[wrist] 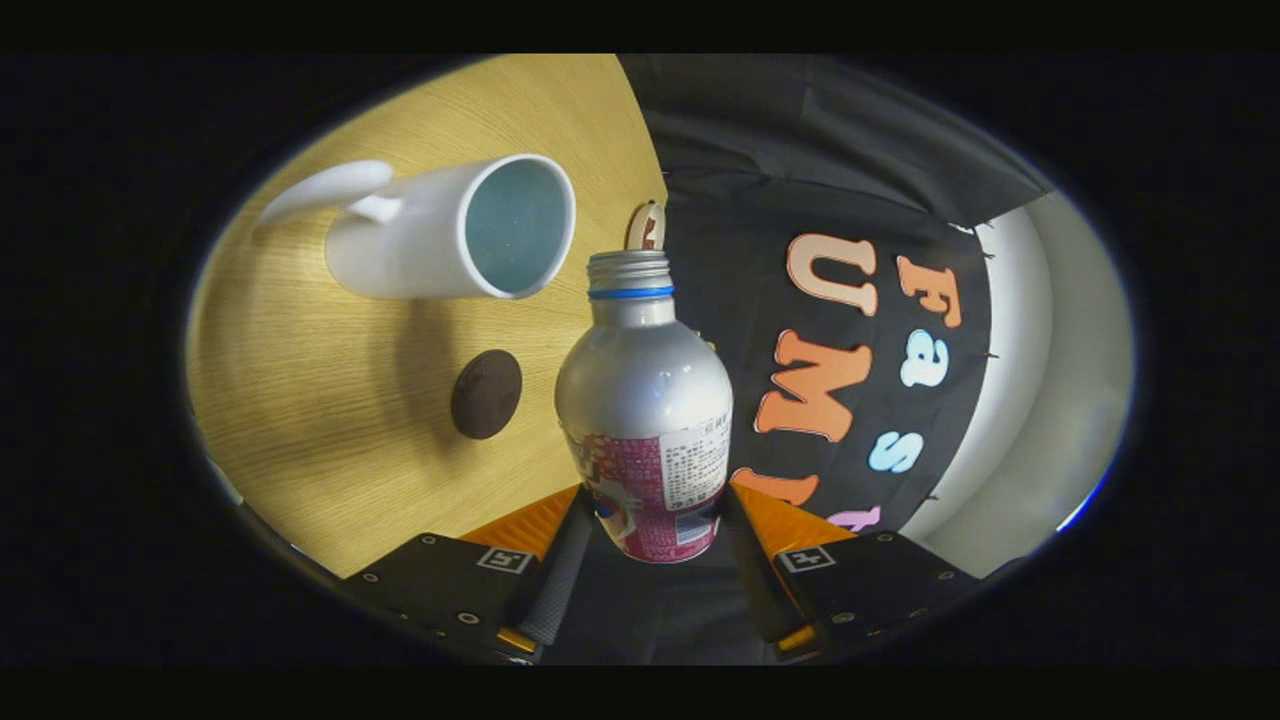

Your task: Take the bottle from table, then pour the juice into the cup, finally place the bottle on the coaster

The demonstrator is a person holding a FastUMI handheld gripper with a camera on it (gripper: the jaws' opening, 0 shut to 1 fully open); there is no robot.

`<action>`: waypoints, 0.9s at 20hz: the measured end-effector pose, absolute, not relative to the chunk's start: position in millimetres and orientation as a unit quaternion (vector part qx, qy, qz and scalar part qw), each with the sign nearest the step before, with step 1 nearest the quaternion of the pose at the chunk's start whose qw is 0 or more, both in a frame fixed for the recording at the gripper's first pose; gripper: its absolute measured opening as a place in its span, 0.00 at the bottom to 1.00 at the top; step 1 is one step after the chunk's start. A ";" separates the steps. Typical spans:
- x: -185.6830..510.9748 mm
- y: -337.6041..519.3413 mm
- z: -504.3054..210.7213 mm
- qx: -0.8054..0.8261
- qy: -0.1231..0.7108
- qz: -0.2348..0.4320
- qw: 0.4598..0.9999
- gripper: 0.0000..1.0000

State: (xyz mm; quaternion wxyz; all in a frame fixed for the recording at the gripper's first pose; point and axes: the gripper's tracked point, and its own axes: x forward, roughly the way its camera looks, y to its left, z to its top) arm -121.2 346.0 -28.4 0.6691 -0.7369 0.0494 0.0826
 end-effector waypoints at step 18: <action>-120.3 344.7 -35.6 -0.753 0.058 0.095 0.649 0.73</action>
